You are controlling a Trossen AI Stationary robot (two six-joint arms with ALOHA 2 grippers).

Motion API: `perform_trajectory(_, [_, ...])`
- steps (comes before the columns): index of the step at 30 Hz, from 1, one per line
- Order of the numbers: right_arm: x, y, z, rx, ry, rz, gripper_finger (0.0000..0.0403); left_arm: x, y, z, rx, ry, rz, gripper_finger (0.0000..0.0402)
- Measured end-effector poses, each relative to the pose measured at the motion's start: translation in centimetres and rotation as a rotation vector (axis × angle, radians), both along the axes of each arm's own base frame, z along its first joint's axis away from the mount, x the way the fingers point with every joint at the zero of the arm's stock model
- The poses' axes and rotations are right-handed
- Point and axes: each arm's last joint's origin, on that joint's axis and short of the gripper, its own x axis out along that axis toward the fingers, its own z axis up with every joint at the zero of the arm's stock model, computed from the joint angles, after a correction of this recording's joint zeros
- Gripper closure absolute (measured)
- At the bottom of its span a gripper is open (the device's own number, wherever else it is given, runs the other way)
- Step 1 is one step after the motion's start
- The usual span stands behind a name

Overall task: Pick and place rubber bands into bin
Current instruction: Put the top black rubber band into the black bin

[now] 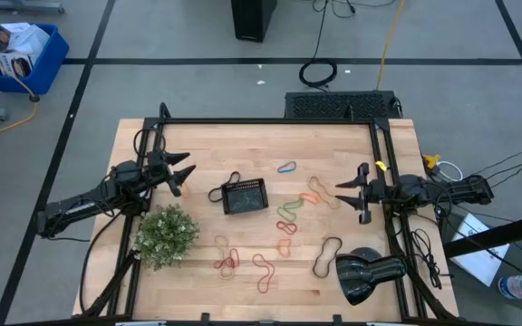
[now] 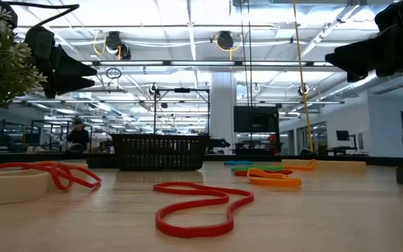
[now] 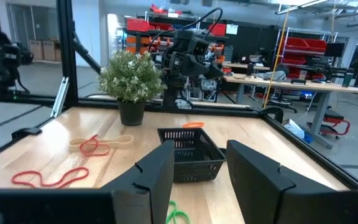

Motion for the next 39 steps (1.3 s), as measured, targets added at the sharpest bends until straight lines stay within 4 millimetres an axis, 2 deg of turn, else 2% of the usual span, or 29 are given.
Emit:
perform_trajectory(4, [-0.04, -0.01, 0.42, 0.051, -0.046, 0.004, 0.0261, 0.00, 0.00, -0.01, 0.000, 0.001, 0.000, 0.0135])
perform_trajectory(17, [-0.02, 0.00, 0.34, 0.051, -0.044, 0.004, 0.0261, 0.00, 0.00, -0.01, 0.000, 0.001, 0.000, 0.0135])
perform_trajectory(27, [-0.01, 0.01, 0.21, 0.196, -0.038, 0.018, 0.0261, 0.01, 0.00, 0.14, -0.042, -0.038, -0.002, 0.0135])
perform_trajectory(31, [0.01, 0.01, -0.02, 0.193, -0.014, 0.015, 0.0261, 0.00, 0.00, 0.16, -0.090, -0.064, -0.002, 0.0135])
perform_trajectory(39, [0.17, -0.07, -0.29, 0.143, 0.018, -0.024, 0.0261, 0.00, 0.00, 0.23, -0.075, -0.065, -0.002, 0.0135])
